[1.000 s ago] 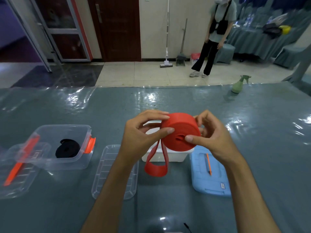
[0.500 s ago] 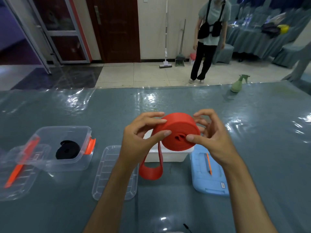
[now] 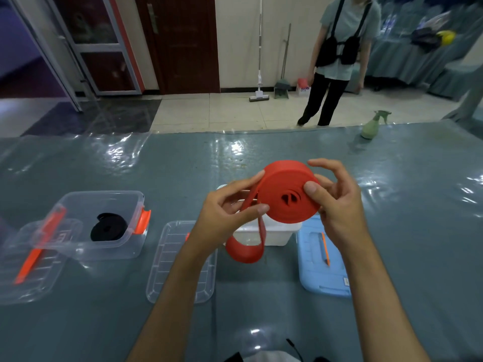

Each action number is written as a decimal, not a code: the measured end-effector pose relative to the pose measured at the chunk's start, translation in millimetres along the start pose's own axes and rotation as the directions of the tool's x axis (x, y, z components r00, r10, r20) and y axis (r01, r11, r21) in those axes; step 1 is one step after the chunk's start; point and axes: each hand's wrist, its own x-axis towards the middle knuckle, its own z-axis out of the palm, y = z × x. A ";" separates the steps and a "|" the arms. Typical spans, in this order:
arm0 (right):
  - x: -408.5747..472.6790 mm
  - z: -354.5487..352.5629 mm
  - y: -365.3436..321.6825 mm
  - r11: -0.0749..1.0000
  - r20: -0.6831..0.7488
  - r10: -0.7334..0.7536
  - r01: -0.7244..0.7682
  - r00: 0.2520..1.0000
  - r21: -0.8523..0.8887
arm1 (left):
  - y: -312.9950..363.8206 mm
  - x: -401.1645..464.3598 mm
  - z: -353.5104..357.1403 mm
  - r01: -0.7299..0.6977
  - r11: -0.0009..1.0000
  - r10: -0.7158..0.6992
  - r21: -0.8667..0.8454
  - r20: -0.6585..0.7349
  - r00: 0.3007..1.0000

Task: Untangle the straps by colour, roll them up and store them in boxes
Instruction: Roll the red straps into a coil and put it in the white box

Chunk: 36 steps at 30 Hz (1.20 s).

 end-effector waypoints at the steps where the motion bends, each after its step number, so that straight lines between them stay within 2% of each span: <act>1: -0.6 1.1 1.3 1.000 -0.006 0.011 -0.011 1.000 0.012 | 0.1 0.5 0.6 0.000 1.000 0.000 -0.016 0.009 1.000; 4: -0.8 -1.1 3.4 0.999 0.007 0.047 -0.047 0.999 0.015 | 1.3 2.2 5.0 -0.054 0.998 0.052 -0.024 -0.080 0.995; 7: -1.3 -8.9 3.7 0.995 0.046 0.072 -0.069 0.996 -0.067 | 0.6 3.8 6.5 -0.097 0.995 0.095 -0.001 -0.192 0.977; 12: -3.3 -0.5 7.1 0.985 0.113 0.019 0.001 0.993 -0.173 | -1.3 3.5 7.8 -0.138 0.990 0.129 -0.019 -0.261 0.957; 14: -2.8 2.4 6.8 0.990 0.121 0.022 -0.005 0.992 -0.144 | -1.8 3.9 6.4 -0.151 0.988 0.135 -0.037 -0.273 0.952; 17: -0.9 0.3 5.3 0.985 0.116 0.020 0.000 0.993 -0.175 | -3.9 3.5 4.8 -0.146 0.988 0.128 -0.053 -0.254 0.959; 20: -0.7 2.3 5.5 0.961 0.111 -0.074 0.101 0.991 -0.259 | -8.0 1.6 0.4 -0.095 0.991 0.074 -0.099 -0.202 0.977; 23: 0.1 5.4 6.7 0.955 0.106 -0.130 0.153 0.986 -0.254 | -8.6 -1.2 -7.4 -0.022 0.997 0.010 -0.073 -0.154 0.988; 27: 1.9 9.4 5.3 0.987 0.106 0.018 0.000 0.994 -0.162 | -5.9 -1.7 -7.7 -0.041 0.999 0.035 -0.025 -0.206 0.978; 31: 4.9 5.2 0.5 0.979 0.133 0.049 -0.021 0.990 -0.202 | -7.7 -1.9 -4.1 -0.037 0.998 0.022 -0.060 -0.225 0.974; 34: 4.3 6.2 2.6 0.981 0.126 -0.047 0.069 0.991 -0.179 | -7.9 -2.3 -9.8 0.028 0.995 -0.038 -0.093 -0.109 0.993; 36: 3.3 10.1 8.3 0.990 0.092 -0.049 0.060 0.995 -0.125 | -7.3 -1.9 -13.8 0.045 0.995 -0.050 -0.090 -0.051 0.997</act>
